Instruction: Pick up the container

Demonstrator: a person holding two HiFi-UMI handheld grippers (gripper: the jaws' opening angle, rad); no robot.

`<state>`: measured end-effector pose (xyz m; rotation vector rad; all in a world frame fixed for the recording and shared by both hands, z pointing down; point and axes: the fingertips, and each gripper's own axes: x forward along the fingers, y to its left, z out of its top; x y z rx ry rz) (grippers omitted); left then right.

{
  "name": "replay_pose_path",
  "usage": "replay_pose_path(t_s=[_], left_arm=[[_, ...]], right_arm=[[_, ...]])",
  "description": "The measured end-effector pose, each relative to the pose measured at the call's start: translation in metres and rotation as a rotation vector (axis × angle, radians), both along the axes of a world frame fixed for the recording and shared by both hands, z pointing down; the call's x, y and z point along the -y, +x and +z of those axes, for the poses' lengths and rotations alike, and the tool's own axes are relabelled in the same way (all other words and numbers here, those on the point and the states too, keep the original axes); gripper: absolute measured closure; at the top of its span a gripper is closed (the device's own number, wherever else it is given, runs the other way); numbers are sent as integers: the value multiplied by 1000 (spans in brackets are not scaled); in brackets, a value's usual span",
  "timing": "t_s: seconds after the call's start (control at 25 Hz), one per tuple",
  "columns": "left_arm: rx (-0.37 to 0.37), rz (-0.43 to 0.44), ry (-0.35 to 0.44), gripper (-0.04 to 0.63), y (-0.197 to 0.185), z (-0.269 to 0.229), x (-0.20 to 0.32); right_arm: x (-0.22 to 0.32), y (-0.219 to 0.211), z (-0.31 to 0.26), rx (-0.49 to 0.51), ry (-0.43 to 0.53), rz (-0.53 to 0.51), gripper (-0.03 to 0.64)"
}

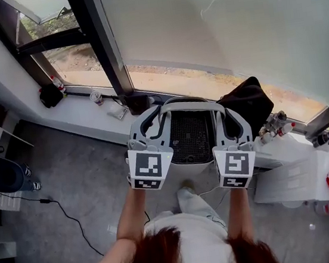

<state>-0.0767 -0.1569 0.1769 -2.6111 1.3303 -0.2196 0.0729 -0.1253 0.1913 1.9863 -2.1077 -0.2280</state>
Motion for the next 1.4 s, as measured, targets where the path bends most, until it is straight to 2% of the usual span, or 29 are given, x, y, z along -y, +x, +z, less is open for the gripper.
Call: replay_pose_path(t_s=[0.72, 1.4], left_arm=[[-5, 2, 48, 525, -37, -21, -97], [-1, 38, 58, 525, -45, -24, -161]], right_arm=[[-97, -36, -26, 15, 82, -2, 563], [-168, -46, -28, 18, 99, 27, 563]])
